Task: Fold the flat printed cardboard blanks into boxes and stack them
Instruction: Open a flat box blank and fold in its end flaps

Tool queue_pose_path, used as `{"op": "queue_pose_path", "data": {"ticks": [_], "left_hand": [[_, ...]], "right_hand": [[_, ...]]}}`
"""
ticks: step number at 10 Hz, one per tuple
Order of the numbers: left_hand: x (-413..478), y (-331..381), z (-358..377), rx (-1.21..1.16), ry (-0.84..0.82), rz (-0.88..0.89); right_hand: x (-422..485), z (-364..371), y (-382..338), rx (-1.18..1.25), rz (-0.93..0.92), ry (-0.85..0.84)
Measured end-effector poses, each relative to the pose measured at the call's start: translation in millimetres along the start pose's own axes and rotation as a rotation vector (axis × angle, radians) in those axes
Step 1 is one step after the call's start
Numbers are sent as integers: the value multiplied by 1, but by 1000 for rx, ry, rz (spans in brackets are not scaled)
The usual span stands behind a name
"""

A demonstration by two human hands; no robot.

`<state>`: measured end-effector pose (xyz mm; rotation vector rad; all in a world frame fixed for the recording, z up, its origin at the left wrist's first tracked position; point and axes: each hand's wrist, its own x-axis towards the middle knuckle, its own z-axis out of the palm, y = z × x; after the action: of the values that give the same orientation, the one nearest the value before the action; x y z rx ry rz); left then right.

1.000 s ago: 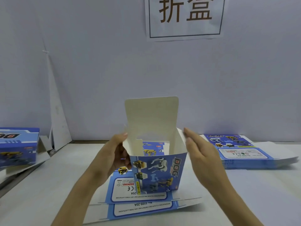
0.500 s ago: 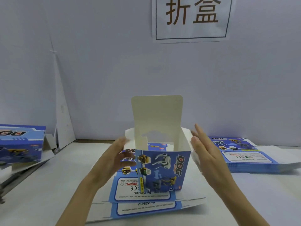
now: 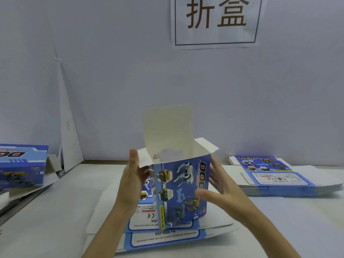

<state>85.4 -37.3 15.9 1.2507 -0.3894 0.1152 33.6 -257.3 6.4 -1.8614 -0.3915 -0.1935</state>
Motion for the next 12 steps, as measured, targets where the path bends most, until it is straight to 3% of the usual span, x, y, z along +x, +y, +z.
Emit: {"op": "queue_pose_path", "data": {"ticks": [1, 2, 3, 4, 6, 8, 9, 10, 11, 12], "left_hand": [[-9, -3, 6, -51, -129, -18], [-12, 0, 10, 111, -308, -15], [-7, -3, 13, 428, -305, -166], [-13, -14, 11, 704, -357, -48], [-11, -19, 11, 596, -252, -2], [-12, -9, 17, 442, -238, 97], [-12, -10, 24, 400, -29, 175], [-20, -19, 33, 472, -209, 64], [-26, -27, 44, 556, -250, 34], [-27, -29, 48, 588, -162, 142]], "right_hand": [[-1, 4, 3, 68, -11, 114], [0, 0, 0, 98, -19, 204], [1, -1, -6, 95, -3, 248], [2, 0, -8, 68, -4, 258], [2, -2, -4, -5, 20, 265], [1, -8, -2, 129, -36, 265], [0, 4, -12, 51, -175, 335], [-2, 19, -18, -3, -219, 331], [-12, 23, -22, 22, -182, 200], [-19, 16, -26, 35, -128, 48]]}}
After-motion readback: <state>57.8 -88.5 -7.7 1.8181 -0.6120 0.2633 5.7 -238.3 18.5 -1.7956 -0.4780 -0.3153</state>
